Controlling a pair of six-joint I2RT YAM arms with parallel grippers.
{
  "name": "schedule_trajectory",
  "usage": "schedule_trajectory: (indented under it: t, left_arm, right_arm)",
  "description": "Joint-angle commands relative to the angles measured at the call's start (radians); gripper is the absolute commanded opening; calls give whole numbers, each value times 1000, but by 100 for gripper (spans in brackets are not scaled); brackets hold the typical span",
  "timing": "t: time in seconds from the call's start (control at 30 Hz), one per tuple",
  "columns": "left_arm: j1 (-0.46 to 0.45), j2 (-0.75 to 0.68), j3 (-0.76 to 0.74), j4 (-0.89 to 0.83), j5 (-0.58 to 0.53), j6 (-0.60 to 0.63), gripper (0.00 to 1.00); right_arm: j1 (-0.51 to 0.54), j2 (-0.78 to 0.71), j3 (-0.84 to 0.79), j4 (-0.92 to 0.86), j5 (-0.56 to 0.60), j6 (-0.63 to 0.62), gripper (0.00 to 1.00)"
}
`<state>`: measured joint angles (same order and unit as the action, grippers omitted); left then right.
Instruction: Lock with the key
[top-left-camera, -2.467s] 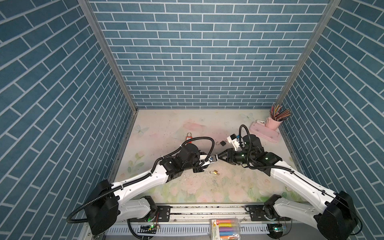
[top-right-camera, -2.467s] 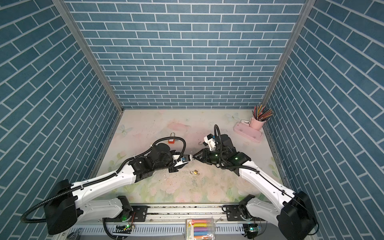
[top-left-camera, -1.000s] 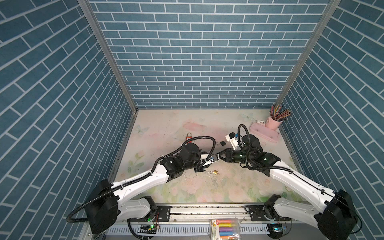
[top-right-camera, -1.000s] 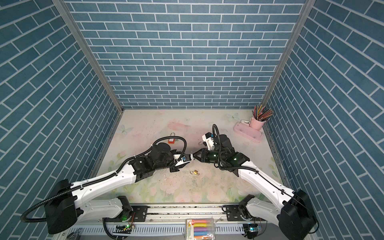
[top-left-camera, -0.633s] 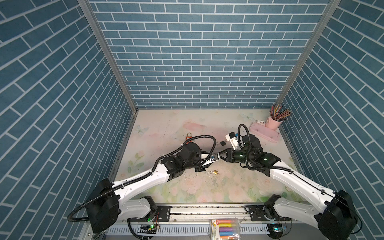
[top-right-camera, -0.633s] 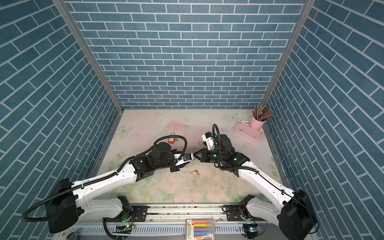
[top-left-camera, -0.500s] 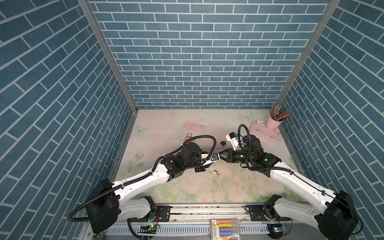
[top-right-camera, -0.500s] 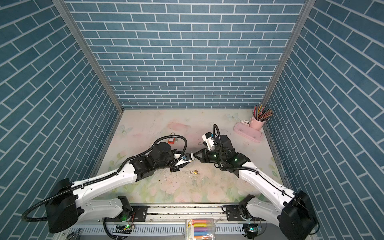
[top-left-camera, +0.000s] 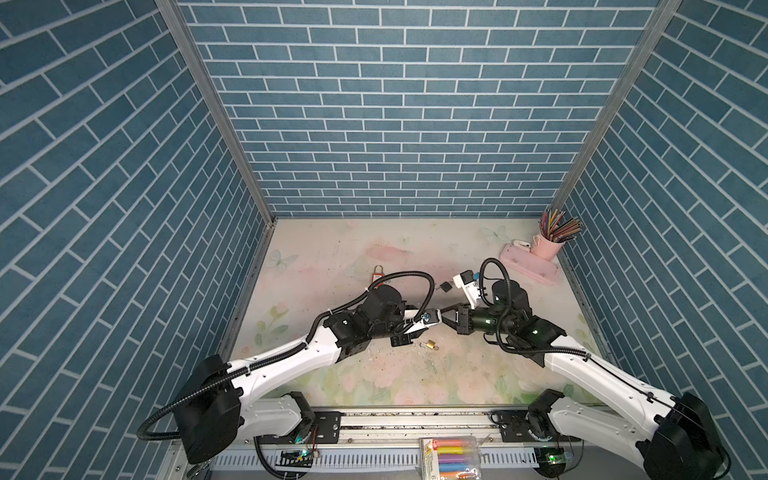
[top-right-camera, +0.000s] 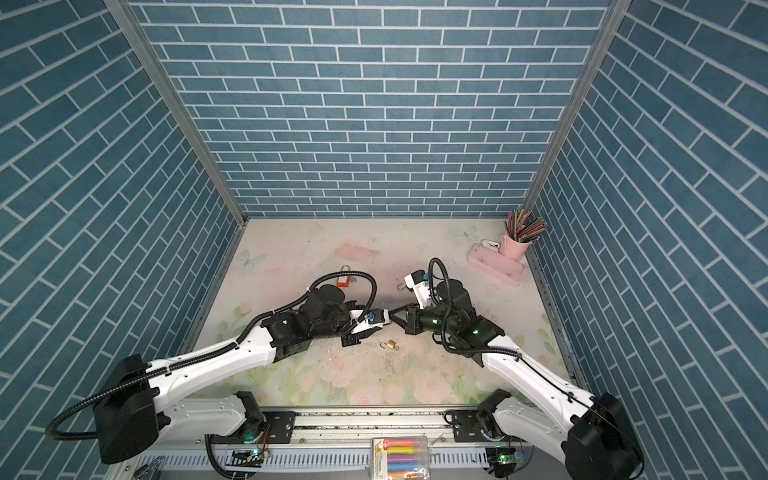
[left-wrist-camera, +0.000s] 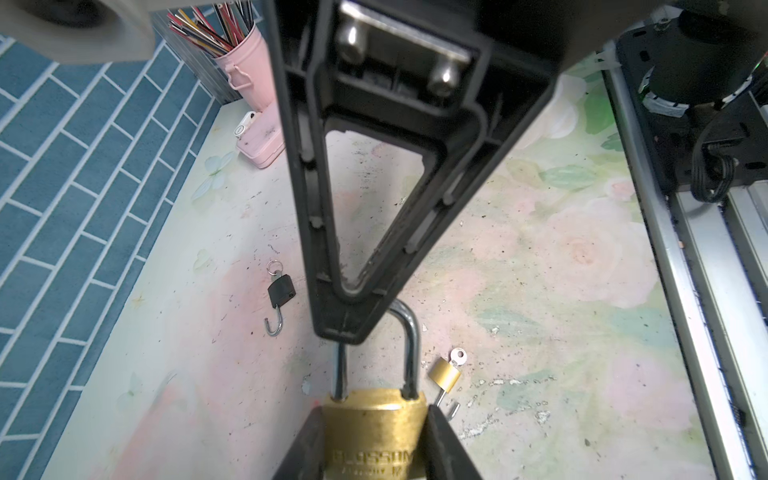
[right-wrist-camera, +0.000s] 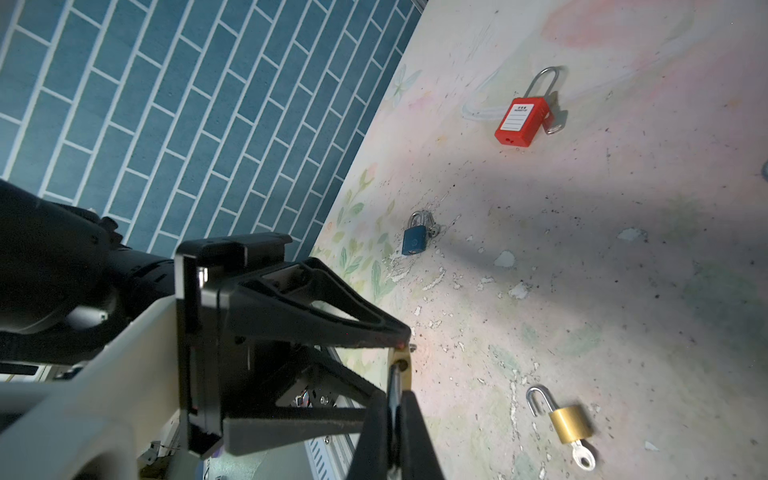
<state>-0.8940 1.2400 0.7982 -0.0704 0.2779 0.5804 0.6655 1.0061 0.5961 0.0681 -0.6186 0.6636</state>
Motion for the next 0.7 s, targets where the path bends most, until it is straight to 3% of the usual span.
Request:
schedule_trajectory:
  t: [0.0, 0.67]
  left_arm:
    - [1, 5, 52, 63, 2, 1, 6]
    - [-6, -25, 72, 238, -47, -21, 4]
  right_arm:
    - [9, -15, -28, 61, -93, -40, 0]
    - [8, 131, -43, 68, -189, -6, 0]
